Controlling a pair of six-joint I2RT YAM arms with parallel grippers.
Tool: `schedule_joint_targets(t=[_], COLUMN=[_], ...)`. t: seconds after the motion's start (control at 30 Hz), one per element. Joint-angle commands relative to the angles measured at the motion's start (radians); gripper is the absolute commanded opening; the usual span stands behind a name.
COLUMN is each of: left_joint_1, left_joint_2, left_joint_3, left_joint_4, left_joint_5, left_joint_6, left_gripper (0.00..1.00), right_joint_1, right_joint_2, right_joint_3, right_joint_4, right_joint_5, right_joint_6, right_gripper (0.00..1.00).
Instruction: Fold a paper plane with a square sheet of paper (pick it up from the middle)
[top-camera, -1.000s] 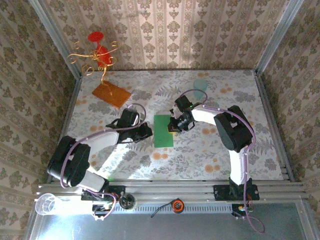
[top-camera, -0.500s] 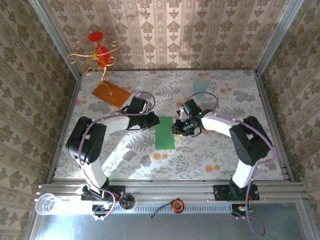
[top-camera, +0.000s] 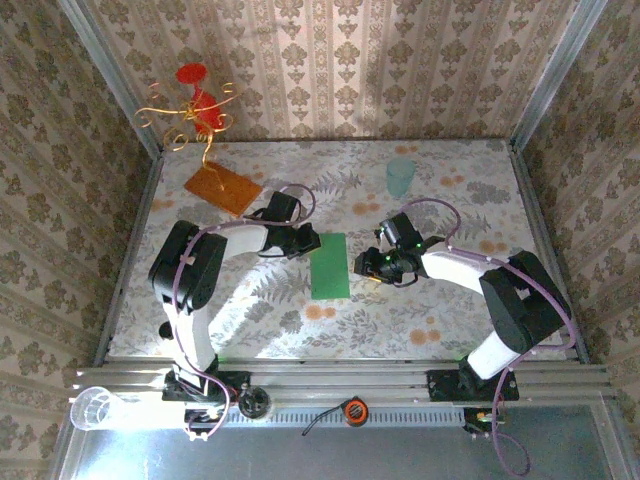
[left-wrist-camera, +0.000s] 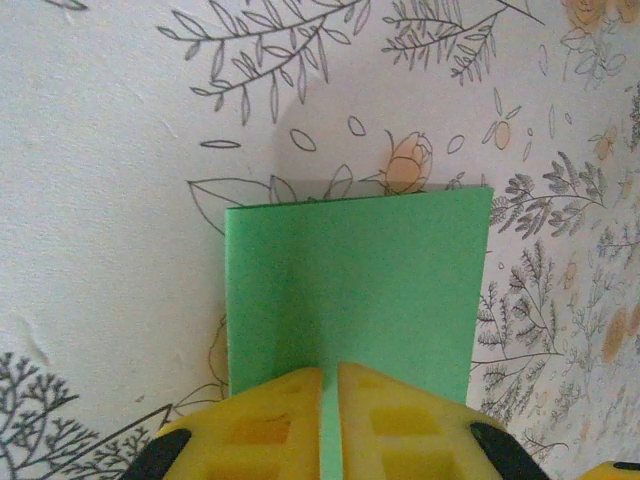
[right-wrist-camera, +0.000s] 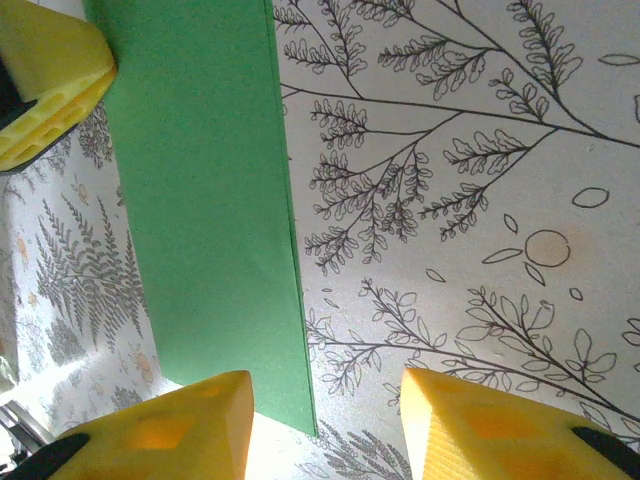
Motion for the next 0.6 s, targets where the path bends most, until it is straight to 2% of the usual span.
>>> schedule_joint_targets(t=[0.0,0.3,0.57], left_joint_1=[0.014,0.011,0.006], left_joint_2=[0.006,0.047,0.068], left_joint_3=[0.023,0.011,-0.008], left_joint_4=[-0.039,-0.038,-0.056], left_joint_5=[-0.018,-0.009,-0.049], left_joint_6=[0.02,0.01,-0.017], left_gripper=[0.13,0.13,0.11], right_joint_1=[0.0,0.002,0.02], right_joint_2=[0.003,0.035,0.04], right_joint_3=[-0.013,-0.006,-0.018], right_joint_4=[0.023,0.019,-0.017], right_joint_5=[-0.023,-0.055,-0.098], right_joint_6=[0.03,0.033,0.054], right_gripper=[0.44,0.41,0.41])
